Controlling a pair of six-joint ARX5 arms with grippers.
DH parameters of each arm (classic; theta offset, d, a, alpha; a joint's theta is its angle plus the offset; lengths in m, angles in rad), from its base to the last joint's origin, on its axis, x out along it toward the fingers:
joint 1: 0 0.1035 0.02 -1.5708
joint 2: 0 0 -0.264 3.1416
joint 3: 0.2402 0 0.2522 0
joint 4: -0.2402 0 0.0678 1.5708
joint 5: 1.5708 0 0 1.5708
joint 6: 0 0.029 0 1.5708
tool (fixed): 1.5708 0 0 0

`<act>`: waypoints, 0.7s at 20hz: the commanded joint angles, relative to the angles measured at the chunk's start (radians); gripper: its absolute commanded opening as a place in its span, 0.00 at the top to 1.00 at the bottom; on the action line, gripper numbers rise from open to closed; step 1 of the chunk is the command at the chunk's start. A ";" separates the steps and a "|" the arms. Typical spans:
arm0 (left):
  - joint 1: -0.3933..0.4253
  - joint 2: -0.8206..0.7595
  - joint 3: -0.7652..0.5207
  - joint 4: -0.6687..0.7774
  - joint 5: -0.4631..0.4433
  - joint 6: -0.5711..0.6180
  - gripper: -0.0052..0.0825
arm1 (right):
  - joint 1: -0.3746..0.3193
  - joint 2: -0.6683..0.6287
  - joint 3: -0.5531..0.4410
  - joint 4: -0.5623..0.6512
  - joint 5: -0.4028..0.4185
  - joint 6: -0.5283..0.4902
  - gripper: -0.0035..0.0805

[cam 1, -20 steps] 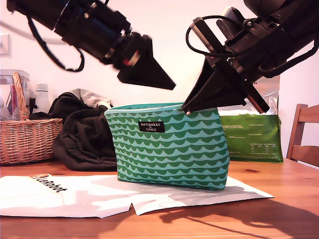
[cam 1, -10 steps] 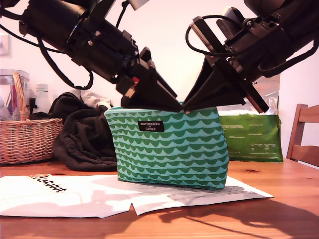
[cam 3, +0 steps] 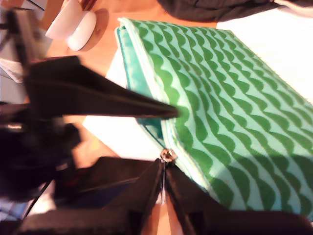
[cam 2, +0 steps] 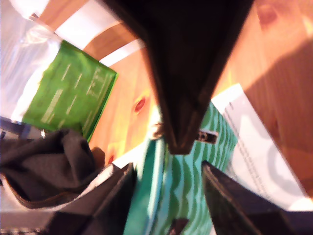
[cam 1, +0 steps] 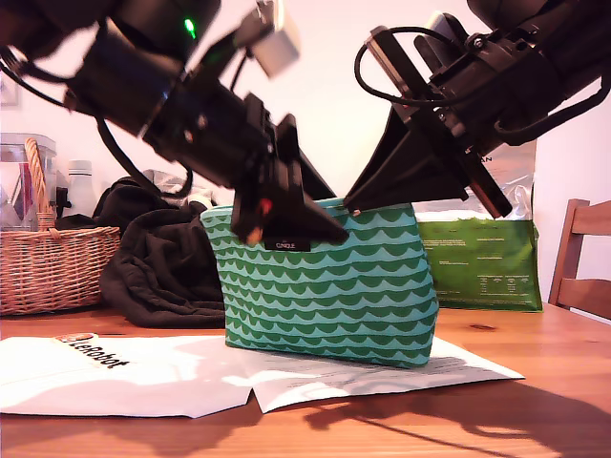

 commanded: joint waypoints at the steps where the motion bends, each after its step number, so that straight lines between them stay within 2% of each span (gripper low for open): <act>1: 0.002 0.020 -0.008 0.032 0.003 0.043 0.50 | 0.008 0.000 0.024 0.006 -0.011 -0.004 0.97; 3: 0.003 0.021 -0.008 0.037 0.004 0.044 0.52 | 0.008 0.000 0.024 -0.009 -0.011 -0.006 0.97; 4: 0.003 0.021 -0.008 0.040 0.004 0.044 0.57 | 0.008 0.000 0.024 -0.017 -0.011 -0.016 0.97; 8: 0.003 0.021 -0.007 0.035 0.047 0.039 0.98 | 0.010 0.000 0.024 -0.016 -0.020 -0.021 0.97; 10: 0.002 0.021 -0.007 0.021 0.076 0.039 0.96 | 0.011 0.000 0.024 -0.005 -0.031 -0.021 0.96; 11: 0.002 0.026 -0.007 0.018 0.076 0.039 0.96 | 0.012 0.000 0.024 -0.004 -0.041 -0.022 0.92; 14: 0.004 0.032 -0.007 0.016 0.070 0.040 0.96 | 0.025 0.000 0.024 -0.010 -0.070 -0.033 0.62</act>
